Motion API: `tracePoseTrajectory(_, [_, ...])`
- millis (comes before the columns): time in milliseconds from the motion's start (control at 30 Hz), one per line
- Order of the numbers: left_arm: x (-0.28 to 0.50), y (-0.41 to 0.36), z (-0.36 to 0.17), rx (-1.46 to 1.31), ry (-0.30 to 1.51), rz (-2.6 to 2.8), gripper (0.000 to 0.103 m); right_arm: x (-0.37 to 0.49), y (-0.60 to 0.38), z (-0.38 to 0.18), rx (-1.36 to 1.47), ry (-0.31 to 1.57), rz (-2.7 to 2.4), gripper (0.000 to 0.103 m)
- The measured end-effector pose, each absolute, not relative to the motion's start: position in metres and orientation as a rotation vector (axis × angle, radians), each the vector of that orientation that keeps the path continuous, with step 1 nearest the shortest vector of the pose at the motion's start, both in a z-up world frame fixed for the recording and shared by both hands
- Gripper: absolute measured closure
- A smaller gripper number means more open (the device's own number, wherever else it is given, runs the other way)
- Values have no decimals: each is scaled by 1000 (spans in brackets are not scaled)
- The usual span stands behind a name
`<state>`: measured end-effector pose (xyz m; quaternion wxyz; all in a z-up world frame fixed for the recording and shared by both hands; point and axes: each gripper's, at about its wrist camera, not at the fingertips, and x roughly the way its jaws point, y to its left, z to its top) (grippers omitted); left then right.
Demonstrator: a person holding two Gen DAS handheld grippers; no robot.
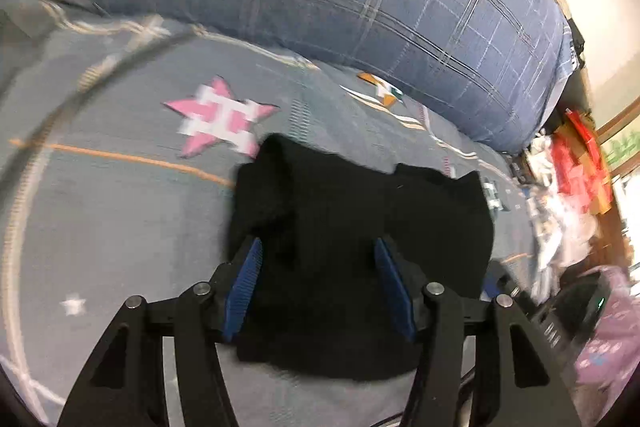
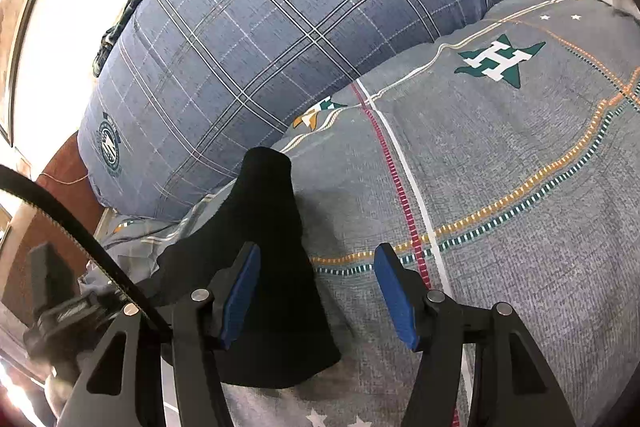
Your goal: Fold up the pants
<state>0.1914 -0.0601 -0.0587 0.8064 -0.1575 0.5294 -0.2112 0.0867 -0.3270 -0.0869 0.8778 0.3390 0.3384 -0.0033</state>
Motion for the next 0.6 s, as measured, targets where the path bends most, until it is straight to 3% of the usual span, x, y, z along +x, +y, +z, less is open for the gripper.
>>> tracePoseTrajectory(67, [199,-72,-59,-293,1137,-479,59,90,-327,-89,704,714,-5,39])
tracePoseTrajectory(100, [203,-77,-58,-257,1139,-467,73,90,-327,-90,701,717,-7,39])
tracePoseTrajectory(233, [212,-70,-53,-237,1132,-443,92,94,-327,-86,680,706,-20,38])
tracePoseTrajectory(367, [223,-61,-49,-217,1106,-399,93,113,-324,-58,657,655,43,38])
tracePoseTrajectory(433, [225,-62,-57,-205,1116,-394,93,129,-317,-47,675,635,143,49])
tracePoseTrajectory(600, [223,-65,-73,-183,1087,-364,91,189,-308,-94,818,800,253,55])
